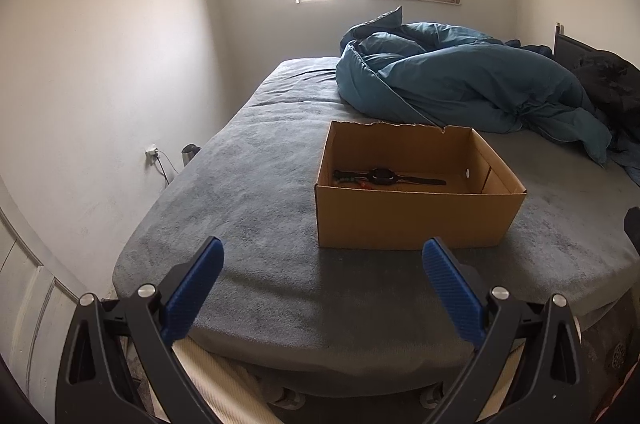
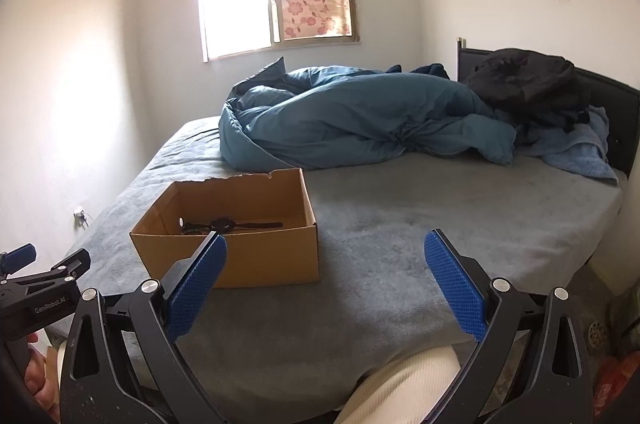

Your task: Organize jewelry

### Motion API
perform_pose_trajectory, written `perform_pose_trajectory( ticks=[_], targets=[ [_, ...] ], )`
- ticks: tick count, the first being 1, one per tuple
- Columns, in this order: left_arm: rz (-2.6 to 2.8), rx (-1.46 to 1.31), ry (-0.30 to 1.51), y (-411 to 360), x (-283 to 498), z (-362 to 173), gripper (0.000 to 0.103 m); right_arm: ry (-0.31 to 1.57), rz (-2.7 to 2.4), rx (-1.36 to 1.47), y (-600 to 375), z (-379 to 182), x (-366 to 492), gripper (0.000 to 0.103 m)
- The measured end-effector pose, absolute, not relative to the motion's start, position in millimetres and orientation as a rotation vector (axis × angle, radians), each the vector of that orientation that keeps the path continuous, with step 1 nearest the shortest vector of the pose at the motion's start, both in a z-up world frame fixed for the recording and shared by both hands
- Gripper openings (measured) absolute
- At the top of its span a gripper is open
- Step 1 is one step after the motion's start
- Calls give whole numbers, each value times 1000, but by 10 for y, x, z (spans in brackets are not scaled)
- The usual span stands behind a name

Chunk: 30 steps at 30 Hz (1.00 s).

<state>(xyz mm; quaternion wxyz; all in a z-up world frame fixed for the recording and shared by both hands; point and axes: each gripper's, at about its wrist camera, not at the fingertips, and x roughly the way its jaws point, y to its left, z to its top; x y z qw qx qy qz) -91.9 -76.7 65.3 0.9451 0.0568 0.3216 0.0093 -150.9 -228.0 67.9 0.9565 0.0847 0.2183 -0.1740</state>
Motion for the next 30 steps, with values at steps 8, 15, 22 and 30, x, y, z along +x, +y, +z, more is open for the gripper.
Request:
perform_pose_trajectory(
  ticks=[8,15,22,30],
  targets=[
    [28,115,662,-762,-906,649,98,457,-353,169,-2281,672,-1492,95],
    [29,119,674,-751,-885,632,98,469,-348,159,-2242,660,-1485,95],
    [32,123,677,-757,-902,631,98,475,-342,148,-2215,653,-1486,95],
    [38,123,688,-726,-865,598,98,483,-341,144,-2216,651,-1489,95]
  ],
)
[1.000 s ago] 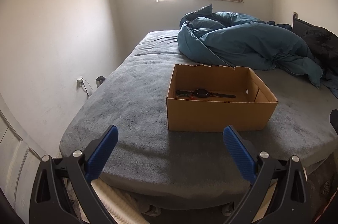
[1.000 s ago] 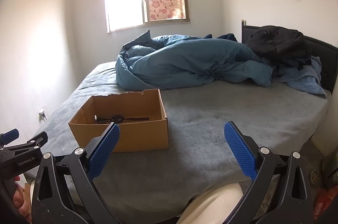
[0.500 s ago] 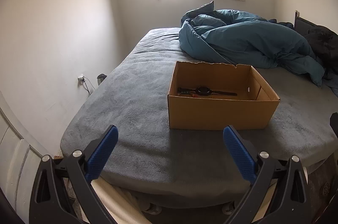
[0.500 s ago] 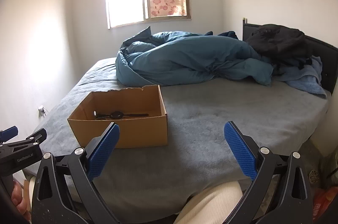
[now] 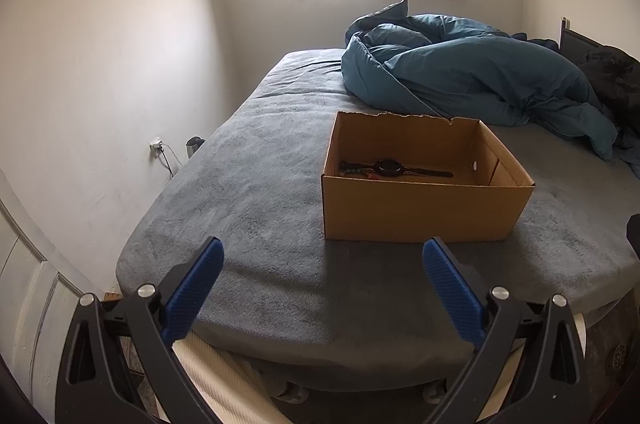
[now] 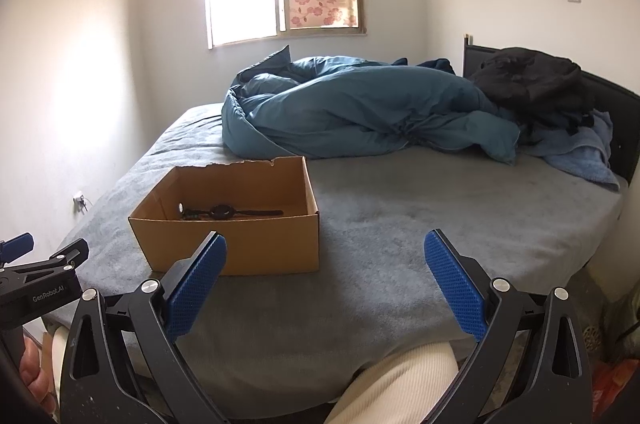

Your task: Organize jewelry

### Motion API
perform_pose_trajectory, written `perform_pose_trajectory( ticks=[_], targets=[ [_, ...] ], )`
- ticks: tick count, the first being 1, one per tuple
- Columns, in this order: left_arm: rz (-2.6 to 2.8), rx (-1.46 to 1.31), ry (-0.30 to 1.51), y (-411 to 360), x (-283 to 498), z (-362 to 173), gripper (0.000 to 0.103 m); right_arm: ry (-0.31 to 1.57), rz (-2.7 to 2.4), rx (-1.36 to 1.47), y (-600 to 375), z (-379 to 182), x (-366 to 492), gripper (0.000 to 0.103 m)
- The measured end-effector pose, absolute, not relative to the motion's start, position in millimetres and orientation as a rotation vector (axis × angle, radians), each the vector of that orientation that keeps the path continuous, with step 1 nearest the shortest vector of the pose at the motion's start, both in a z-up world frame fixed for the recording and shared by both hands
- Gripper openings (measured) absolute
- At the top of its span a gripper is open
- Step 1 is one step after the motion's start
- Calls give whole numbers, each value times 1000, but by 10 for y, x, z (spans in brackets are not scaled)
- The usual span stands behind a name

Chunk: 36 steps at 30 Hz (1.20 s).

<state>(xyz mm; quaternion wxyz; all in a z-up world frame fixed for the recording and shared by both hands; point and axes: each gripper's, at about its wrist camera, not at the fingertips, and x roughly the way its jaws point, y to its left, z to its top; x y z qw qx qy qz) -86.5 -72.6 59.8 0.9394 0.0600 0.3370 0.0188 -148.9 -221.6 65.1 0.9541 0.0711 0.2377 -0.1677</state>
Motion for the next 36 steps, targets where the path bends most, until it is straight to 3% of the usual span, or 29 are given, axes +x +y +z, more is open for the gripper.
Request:
perform_pose_trajectory(
  ticks=[36],
  targets=[
    [43,138,704,-702,-828,529,98,503,-330,135,-2180,605,-1467,95]
  ],
)
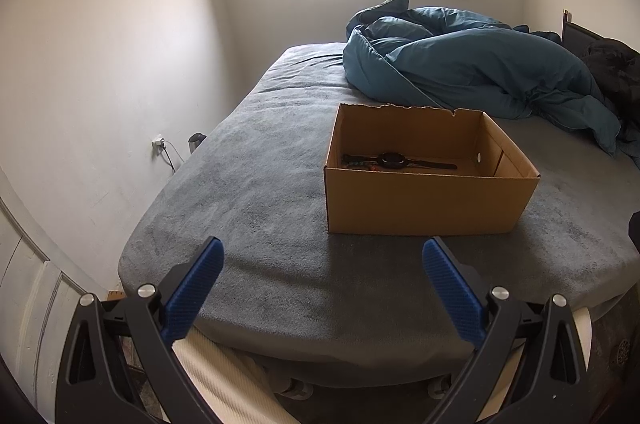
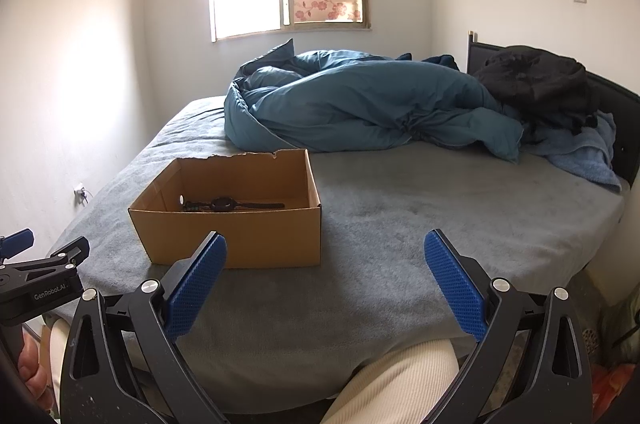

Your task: Organize jewelry

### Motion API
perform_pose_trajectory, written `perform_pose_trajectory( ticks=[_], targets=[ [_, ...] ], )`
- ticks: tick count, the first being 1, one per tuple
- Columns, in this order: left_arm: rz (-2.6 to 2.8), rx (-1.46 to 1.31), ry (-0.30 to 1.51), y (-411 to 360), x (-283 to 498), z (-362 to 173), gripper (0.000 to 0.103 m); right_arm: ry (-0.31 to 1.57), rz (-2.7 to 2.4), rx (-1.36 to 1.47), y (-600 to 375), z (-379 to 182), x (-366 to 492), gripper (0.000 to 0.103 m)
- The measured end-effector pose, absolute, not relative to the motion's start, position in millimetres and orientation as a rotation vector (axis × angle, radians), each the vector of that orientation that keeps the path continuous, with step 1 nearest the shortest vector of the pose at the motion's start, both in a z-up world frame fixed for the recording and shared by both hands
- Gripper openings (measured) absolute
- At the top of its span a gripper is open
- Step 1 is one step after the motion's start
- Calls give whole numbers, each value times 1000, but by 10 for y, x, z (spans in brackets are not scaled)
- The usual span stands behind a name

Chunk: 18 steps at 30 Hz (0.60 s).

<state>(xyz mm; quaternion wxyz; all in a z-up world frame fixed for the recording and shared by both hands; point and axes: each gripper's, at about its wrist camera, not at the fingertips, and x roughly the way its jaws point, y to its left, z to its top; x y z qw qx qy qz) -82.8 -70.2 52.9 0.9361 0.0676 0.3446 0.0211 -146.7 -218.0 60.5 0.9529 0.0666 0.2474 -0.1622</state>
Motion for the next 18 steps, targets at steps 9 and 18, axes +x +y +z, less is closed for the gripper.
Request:
perform_pose_trajectory(
  ticks=[9,18],
  targets=[
    [43,141,708,-701,-835,509,98,505,-328,135,-2181,600,-1466,95],
    [44,143,714,-701,-830,483,98,508,-327,136,-2189,573,-1464,95]
  ],
)
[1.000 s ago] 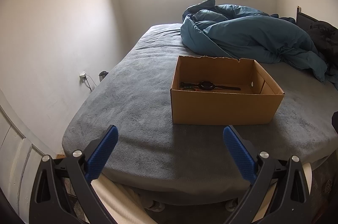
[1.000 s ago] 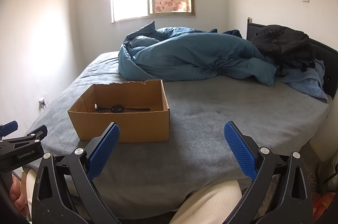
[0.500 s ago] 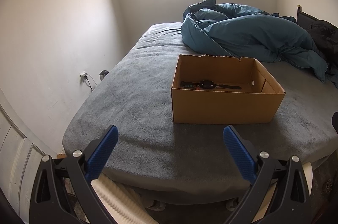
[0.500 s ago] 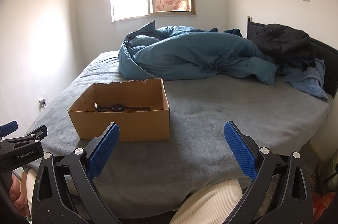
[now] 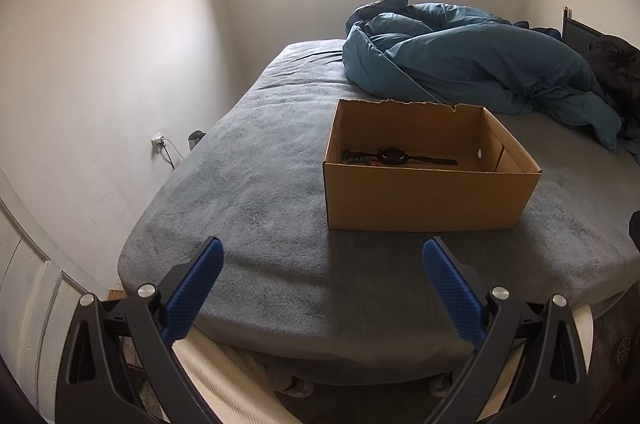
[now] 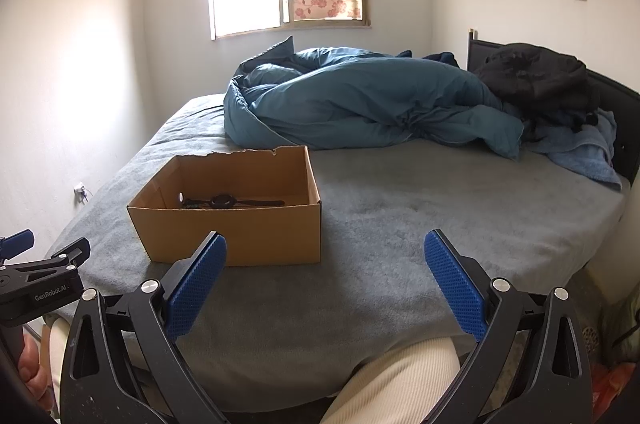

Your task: Organize jewelry

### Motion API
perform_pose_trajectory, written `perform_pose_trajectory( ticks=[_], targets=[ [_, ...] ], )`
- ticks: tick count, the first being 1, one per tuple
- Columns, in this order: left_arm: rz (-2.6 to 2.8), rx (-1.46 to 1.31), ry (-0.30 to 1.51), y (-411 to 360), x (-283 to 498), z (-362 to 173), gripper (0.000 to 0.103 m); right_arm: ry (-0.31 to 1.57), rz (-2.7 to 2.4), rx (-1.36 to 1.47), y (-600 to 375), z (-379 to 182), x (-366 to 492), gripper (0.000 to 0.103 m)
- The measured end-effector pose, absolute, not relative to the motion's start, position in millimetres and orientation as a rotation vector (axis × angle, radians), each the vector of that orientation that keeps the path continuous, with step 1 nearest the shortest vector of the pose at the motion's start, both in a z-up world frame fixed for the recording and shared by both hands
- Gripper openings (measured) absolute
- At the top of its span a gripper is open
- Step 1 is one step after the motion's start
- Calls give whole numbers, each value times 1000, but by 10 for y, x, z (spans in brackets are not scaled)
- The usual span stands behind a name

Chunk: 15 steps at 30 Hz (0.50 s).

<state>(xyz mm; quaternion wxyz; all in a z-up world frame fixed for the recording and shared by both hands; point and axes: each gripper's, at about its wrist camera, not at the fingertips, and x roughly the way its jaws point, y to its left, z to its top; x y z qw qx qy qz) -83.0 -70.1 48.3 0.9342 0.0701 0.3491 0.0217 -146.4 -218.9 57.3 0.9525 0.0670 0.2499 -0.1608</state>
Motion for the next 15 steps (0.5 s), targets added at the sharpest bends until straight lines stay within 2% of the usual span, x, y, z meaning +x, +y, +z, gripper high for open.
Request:
perform_pose_trajectory(
  ticks=[15],
  targets=[
    [43,144,714,-698,-821,476,98,508,-325,135,-2187,576,-1459,95]
  ],
)
